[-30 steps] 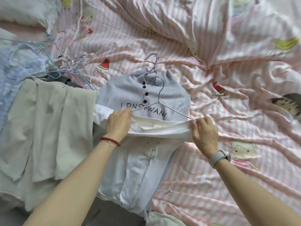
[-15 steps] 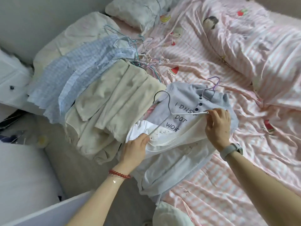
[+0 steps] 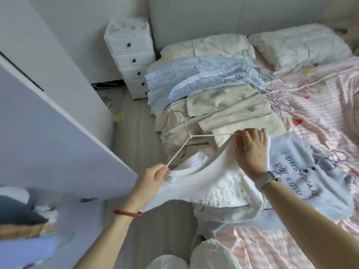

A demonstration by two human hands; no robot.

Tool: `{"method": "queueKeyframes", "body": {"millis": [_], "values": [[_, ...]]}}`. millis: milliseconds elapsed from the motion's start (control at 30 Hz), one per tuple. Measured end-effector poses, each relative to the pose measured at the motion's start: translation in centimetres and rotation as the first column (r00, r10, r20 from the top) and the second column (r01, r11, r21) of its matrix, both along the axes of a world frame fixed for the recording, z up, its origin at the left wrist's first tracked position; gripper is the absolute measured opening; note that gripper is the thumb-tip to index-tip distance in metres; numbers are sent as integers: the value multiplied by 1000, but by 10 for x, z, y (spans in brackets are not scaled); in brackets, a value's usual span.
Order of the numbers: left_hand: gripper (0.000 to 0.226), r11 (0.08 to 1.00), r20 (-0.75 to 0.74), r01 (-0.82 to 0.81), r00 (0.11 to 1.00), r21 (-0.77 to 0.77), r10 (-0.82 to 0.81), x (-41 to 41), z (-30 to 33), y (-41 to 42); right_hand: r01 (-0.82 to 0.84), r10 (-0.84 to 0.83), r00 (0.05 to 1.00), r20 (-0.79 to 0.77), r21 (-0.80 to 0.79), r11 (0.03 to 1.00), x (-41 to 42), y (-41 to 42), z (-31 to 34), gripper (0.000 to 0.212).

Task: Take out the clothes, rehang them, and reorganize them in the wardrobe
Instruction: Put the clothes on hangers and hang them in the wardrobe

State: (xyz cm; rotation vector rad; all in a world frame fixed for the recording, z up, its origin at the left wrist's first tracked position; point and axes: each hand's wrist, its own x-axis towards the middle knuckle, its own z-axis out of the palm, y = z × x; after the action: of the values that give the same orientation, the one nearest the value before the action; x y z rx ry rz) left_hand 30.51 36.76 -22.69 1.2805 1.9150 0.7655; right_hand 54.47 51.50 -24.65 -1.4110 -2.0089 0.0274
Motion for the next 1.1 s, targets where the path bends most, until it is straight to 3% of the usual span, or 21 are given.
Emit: {"method": "queueKeyframes", "body": {"millis": [200, 300, 433, 600, 767, 900, 1000, 1100], "values": [[24, 970, -131, -245, 962, -14, 241, -83, 16, -101, -240, 250, 962, 108, -95, 966, -100, -61, 24, 33], [20, 907, -218, -420, 883, 30, 416, -129, 22, -162, -480, 499, 861, 98, -164, 862, -148, -93, 27, 24], [19, 723, -456, -679, 608, 125, 650, -172, 19, -252, -712, 766, 642, -21, -389, 585, -214, -140, 28, 22], [25, 512, -446, -790, 345, 337, 826, -189, 13, -352, -867, 955, 295, -42, -432, 249, -290, -212, 31, 27], [20, 255, -469, -894, 57, 370, 882, -196, 14, -433, -923, 997, -23, 75, -384, 8, -345, -286, 46, 30], [21, 52, -465, -898, -176, 437, 867, -208, 35, -489, -965, 983, -149, 108, -234, -120, -391, -344, 82, 26], [28, -65, -350, -874, -260, 482, 900, -211, 57, -517, -950, 976, -217, 28, -238, -204, -420, -389, 102, 24], [48, -178, -272, -854, -342, 489, 899, -213, 74, -532, -949, 982, -189, -22, -252, -189, -448, -432, 112, 28]]}}
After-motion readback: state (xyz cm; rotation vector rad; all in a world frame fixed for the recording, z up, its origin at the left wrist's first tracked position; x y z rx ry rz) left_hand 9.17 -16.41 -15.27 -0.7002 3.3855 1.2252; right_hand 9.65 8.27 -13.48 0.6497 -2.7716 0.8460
